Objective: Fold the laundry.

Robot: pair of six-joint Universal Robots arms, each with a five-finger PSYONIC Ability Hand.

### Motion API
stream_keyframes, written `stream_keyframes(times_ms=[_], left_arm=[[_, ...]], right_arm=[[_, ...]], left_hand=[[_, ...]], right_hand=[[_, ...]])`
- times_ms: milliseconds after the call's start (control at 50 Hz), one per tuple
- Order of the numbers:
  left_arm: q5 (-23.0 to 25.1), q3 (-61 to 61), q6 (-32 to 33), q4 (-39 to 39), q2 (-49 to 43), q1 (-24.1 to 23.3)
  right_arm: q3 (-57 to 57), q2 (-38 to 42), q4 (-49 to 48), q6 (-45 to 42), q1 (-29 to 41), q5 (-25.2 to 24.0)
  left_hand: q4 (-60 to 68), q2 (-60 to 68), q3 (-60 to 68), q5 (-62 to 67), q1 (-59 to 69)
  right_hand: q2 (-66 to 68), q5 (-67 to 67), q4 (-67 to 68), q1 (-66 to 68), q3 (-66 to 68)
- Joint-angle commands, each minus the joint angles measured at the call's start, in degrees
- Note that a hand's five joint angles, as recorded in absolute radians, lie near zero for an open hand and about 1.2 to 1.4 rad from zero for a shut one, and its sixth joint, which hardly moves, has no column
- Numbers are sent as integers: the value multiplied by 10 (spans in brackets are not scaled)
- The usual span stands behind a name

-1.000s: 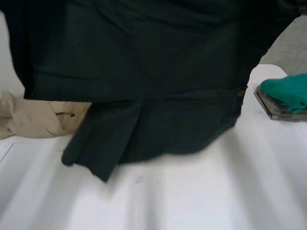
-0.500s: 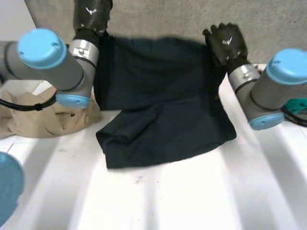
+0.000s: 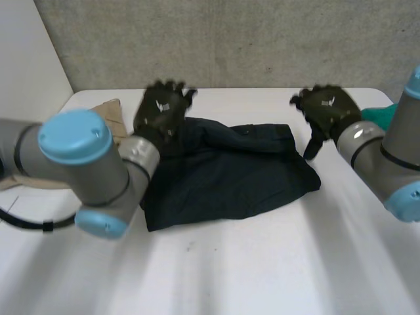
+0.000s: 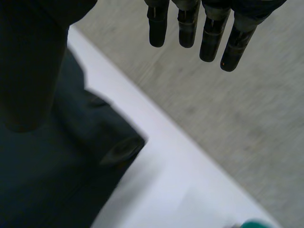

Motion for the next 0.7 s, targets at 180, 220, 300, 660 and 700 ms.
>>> stream_keyframes(times_ms=[180,220,300,660,700], left_arm=[[-6,-104,-2,-20,-39,-14],[-7,-122,-2,-38,-33,-13],[-7,-150,-4,-68,-6,-14],[-29,-174,-19,-115,10,-13],[-42,-171,-19,-116,4,-7]], right_arm=[[89,22,30,-69,-22,-33],[92,30,25,-73,-30,-43],[86,62,15,-86,-41,-86],[34,160,-55,-126,-51,-123],[33,162,-62,-126,-51,-124]], left_hand=[[106,106,101,97,114],[145,145,140,135,152],[180,181,175,171,188],[217,218,212,208,225],[211,211,206,201,218]], right_hand=[[258,249,251,268,262],[258,249,251,268,262],[245,236,238,255,248],[445,436,438,455,449],[616,607,608,626,619]])
